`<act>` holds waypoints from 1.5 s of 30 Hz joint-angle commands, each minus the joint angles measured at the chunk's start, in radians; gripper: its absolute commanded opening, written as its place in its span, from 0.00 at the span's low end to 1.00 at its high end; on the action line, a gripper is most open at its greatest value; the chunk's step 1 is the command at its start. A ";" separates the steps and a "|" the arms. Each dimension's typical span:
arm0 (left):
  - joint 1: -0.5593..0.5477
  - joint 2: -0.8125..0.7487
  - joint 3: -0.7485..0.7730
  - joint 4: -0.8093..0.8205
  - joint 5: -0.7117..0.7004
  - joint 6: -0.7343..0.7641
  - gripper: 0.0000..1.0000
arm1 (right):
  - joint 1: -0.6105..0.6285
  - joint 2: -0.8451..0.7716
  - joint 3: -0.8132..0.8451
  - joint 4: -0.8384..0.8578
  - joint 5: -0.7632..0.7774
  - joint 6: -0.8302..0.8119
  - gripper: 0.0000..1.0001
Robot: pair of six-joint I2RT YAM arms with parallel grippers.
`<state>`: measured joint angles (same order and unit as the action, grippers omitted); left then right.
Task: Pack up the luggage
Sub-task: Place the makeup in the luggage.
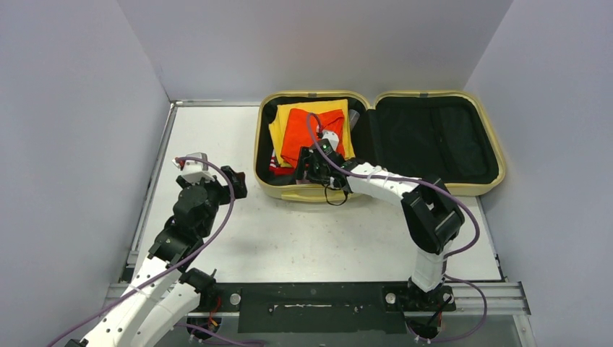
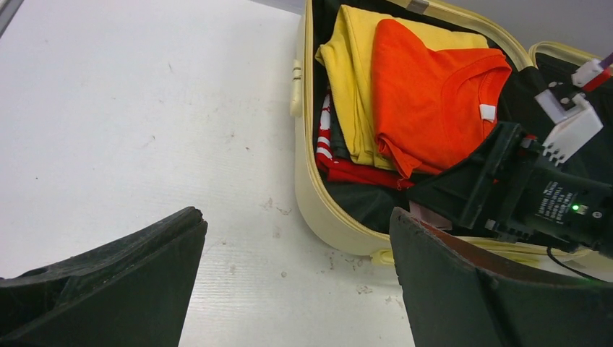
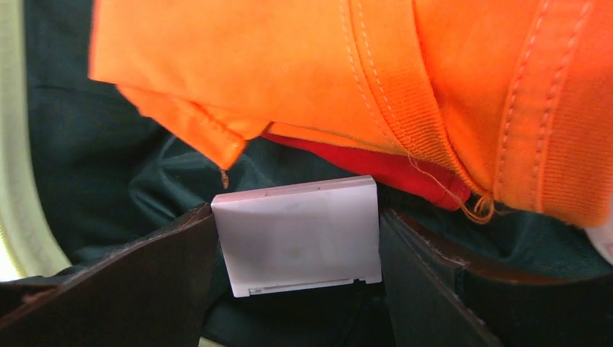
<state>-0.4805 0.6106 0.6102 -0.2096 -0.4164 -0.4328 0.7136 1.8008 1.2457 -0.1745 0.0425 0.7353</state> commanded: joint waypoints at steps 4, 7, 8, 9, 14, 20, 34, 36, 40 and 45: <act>-0.006 0.000 0.006 0.018 0.001 -0.003 0.96 | 0.004 0.007 0.103 -0.041 0.062 0.053 0.91; -0.006 0.003 0.008 0.019 0.015 -0.003 0.96 | -0.006 -0.065 0.093 -0.066 0.101 0.035 0.99; -0.008 0.004 0.008 0.020 0.021 -0.003 0.96 | -0.017 -0.095 0.092 -0.084 0.112 0.026 1.00; -0.006 0.006 0.008 0.020 0.025 -0.004 0.96 | -0.035 -0.126 0.091 -0.104 0.121 0.020 1.00; -0.007 0.016 0.012 0.024 0.061 -0.007 0.96 | -0.250 -0.323 0.023 -0.199 0.094 0.012 1.00; -0.006 0.017 0.015 0.024 0.085 -0.018 0.96 | -0.597 -0.569 -0.107 -0.294 0.055 0.005 1.00; -0.007 0.029 0.015 0.031 0.130 -0.030 0.96 | -0.891 -0.615 -0.313 -0.387 0.174 0.327 1.00; -0.007 0.029 0.015 0.030 0.132 -0.029 0.96 | -0.903 -0.608 -0.325 -0.368 0.186 0.336 1.00; -0.007 0.034 0.016 0.028 0.134 -0.032 0.96 | -0.936 -0.565 -0.337 -0.344 0.186 0.348 1.00; -0.007 0.042 0.018 0.025 0.137 -0.032 0.96 | -0.996 -0.484 -0.365 -0.260 0.146 0.325 0.93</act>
<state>-0.4835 0.6476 0.6102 -0.2089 -0.2932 -0.4606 -0.2359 1.2648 0.9043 -0.5270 0.2028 1.0569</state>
